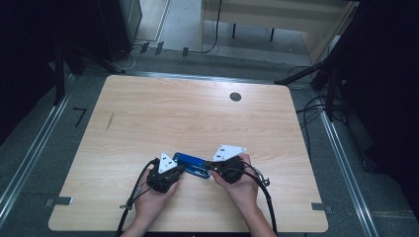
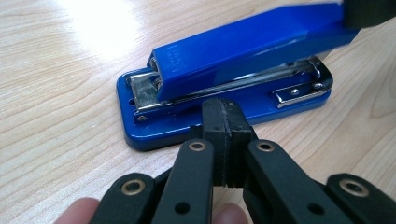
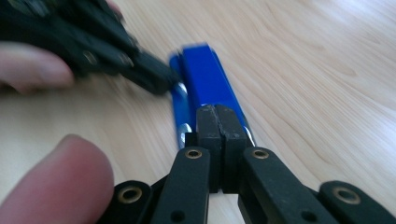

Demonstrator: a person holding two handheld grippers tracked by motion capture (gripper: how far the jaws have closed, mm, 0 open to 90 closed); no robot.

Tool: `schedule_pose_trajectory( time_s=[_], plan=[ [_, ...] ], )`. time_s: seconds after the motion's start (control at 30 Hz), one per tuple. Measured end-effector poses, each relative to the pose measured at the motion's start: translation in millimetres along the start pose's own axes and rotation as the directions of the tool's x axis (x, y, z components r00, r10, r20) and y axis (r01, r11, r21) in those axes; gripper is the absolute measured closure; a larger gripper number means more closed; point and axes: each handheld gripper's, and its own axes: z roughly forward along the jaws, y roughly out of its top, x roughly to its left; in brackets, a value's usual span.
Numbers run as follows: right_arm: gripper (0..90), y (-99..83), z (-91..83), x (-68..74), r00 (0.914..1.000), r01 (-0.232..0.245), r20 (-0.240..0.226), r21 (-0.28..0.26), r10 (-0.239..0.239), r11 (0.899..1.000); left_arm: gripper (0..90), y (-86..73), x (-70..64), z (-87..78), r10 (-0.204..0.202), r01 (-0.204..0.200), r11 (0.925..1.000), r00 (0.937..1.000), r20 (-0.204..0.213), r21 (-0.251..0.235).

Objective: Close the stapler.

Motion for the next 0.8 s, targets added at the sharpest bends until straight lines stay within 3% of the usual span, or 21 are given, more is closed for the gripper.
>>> schedule_pose_trajectory(
  time_s=[0.07,0.37,0.53,0.63,0.8],
  plan=[
    [90.0,0.9,-3.6,-1.6,0.9988,-0.045,-0.021,-0.038,0.044,0.998,90.0,-0.6,1.1,-1.2,-0.011,0.011,0.9999,0.9999,0.003,-0.010],
    [90.0,-11.6,-7.1,10.8,0.9981,-0.062,-0.012,-0.066,0.061,0.996,90.0,-4.9,7.7,-9.2,-0.048,0.049,0.9967,0.9988,0.012,-0.064],
    [90.0,-26.6,-9.4,14.6,0.9935,-0.110,-0.039,-0.080,0.107,0.991,87.5,-7.7,10.5,-19.3,-0.071,0.072,0.9926,0.9974,0.012,-0.098],
    [90.0,-35.8,-5.4,14.9,0.9921,-0.121,-0.041,-0.056,0.119,0.991,82.6,-11.5,14.1,-25.4,-0.075,0.075,0.9917,0.9972,0.001,-0.105],
    [90.0,-43.2,5.4,14.8,0.9920,-0.120,-0.040,-0.019,0.120,0.993,63.9,-20.4,29.2,-37.8,-0.138,0.131,0.9794,0.9898,-0.035,-0.153]
  ],
)
